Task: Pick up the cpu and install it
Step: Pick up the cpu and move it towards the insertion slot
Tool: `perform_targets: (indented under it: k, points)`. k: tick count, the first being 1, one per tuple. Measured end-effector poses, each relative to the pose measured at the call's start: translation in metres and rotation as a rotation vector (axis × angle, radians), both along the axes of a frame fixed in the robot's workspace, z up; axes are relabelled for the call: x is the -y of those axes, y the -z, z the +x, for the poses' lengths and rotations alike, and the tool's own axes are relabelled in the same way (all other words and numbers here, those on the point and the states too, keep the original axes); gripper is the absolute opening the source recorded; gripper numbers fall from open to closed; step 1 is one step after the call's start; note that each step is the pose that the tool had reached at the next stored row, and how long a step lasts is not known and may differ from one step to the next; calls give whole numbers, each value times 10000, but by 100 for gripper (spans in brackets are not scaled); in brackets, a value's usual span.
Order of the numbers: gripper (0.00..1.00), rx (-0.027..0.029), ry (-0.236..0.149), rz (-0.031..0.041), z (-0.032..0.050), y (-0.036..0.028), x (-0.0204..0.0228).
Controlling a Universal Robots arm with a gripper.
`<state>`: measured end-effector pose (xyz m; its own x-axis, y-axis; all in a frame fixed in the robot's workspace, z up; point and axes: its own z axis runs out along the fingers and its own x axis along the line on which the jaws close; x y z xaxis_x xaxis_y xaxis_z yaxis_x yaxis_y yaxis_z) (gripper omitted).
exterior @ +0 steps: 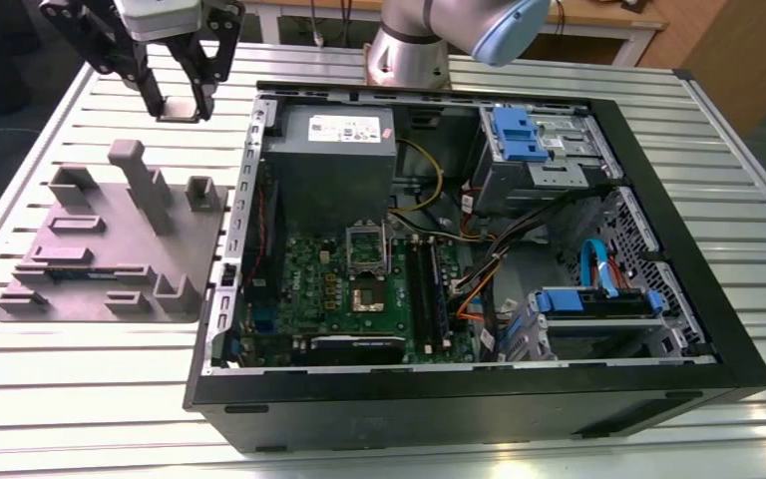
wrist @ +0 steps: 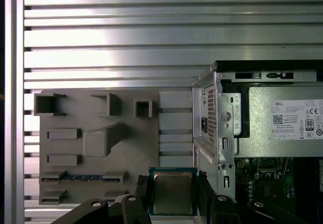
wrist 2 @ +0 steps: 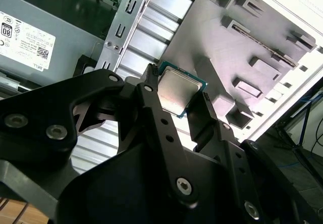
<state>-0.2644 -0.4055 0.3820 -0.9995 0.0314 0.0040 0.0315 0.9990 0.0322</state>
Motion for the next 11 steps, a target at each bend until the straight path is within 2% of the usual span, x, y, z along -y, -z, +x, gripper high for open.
perform_targets:
  k: [8, 11]
  points:
    - [47, 0, 0, 0, 15, 0, 0]
    - [47, 0, 0, 0, 45, 0, 0]
